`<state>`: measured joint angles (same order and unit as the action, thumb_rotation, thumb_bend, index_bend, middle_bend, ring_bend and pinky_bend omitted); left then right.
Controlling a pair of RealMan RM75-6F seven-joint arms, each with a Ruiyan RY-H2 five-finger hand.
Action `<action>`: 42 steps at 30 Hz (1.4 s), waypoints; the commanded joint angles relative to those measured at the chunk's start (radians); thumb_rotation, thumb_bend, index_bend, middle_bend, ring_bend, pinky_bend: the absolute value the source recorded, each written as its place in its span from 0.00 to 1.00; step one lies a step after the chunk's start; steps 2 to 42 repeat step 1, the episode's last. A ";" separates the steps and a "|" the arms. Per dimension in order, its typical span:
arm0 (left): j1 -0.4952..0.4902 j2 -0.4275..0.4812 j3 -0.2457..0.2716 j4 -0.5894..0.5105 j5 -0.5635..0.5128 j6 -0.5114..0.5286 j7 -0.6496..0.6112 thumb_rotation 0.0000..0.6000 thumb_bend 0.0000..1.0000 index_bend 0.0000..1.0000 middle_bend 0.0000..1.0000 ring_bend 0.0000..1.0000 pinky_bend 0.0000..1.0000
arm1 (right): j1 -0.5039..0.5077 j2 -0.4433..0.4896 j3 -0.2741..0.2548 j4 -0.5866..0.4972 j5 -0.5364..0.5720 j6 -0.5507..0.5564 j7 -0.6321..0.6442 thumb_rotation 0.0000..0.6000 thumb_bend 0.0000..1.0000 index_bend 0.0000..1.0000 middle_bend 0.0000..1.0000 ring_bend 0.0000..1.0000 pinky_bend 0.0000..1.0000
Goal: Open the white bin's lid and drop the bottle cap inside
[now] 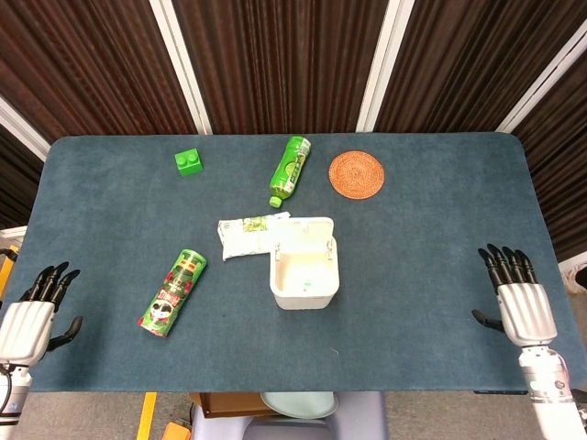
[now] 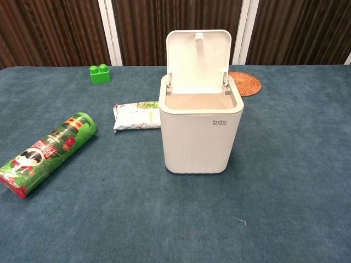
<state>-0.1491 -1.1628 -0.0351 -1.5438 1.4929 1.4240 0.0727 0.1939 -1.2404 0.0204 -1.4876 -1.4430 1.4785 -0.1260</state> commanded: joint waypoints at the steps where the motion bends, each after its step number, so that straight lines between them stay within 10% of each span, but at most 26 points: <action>1: 0.000 0.000 0.001 -0.001 0.003 0.001 0.002 1.00 0.37 0.13 0.05 0.05 0.32 | -0.005 -0.008 -0.002 0.012 -0.016 0.003 0.007 1.00 0.13 0.10 0.15 0.04 0.15; 42: 0.000 0.000 0.001 -0.001 0.003 0.001 0.002 1.00 0.37 0.13 0.05 0.05 0.32 | -0.005 -0.008 -0.002 0.012 -0.016 0.003 0.007 1.00 0.13 0.10 0.15 0.04 0.15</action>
